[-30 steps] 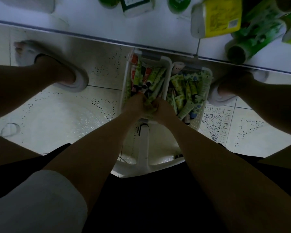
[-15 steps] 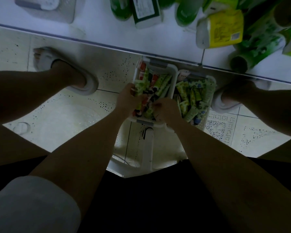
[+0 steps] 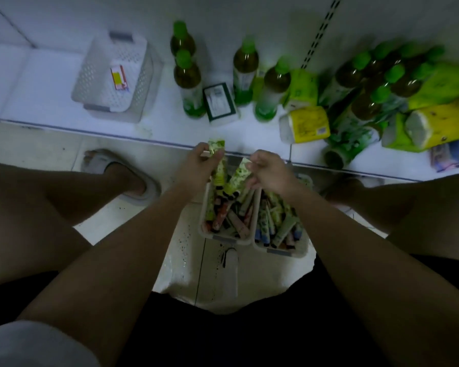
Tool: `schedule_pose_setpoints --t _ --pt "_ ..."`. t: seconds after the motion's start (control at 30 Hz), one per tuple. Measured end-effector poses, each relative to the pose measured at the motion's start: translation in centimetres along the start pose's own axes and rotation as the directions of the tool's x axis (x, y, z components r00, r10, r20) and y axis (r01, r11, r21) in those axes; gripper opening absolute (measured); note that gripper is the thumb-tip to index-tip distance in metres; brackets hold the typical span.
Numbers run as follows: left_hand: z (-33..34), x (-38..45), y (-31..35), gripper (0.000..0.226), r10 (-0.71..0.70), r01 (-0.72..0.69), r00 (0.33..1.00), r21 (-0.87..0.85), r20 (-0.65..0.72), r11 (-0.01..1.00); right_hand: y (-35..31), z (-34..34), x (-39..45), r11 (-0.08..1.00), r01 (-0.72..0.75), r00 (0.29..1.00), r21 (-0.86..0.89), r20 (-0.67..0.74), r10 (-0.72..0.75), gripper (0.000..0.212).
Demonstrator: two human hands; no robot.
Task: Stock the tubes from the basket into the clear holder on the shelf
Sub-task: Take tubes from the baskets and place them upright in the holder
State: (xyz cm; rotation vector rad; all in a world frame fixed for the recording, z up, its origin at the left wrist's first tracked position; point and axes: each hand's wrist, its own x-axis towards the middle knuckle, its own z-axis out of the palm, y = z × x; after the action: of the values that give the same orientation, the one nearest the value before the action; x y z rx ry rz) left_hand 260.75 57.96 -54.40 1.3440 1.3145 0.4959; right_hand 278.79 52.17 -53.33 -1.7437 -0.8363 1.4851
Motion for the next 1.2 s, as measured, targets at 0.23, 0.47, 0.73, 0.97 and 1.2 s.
schedule_pose_setpoints --t 0.23,0.47,0.73,0.97,1.2 --pt "-3.6 -0.4 11.0 0.022 0.259 -0.27 0.958 0.084 0.127 0.959 -9.7 -3.0 -4.1 0.935 0.249 0.967 -0.25 0.021 -0.252 0.008" --pt "-7.9 -3.7 21.1 0.012 0.46 -0.492 0.857 0.105 0.231 0.864 -18.6 -5.3 -9.3 0.793 0.459 0.88 -0.402 0.084 -0.467 0.012" --pt "-12.2 -9.0 30.9 0.012 0.609 -0.66 0.745 0.164 0.273 0.733 -27.1 -6.1 -15.6 0.592 0.636 0.743 -0.495 0.186 -0.643 0.015" --pt "-14.7 -11.9 40.1 0.024 0.712 -0.742 0.669 0.14 0.216 0.655 -36.0 -8.0 -20.9 0.442 0.693 0.611 -0.57 0.139 -0.779 0.013" --pt "-15.2 -10.2 47.2 0.012 0.774 -0.763 0.63 0.236 0.064 0.602 -43.0 -11.0 -21.1 0.277 0.552 0.497 -0.787 0.044 -0.866 0.012"
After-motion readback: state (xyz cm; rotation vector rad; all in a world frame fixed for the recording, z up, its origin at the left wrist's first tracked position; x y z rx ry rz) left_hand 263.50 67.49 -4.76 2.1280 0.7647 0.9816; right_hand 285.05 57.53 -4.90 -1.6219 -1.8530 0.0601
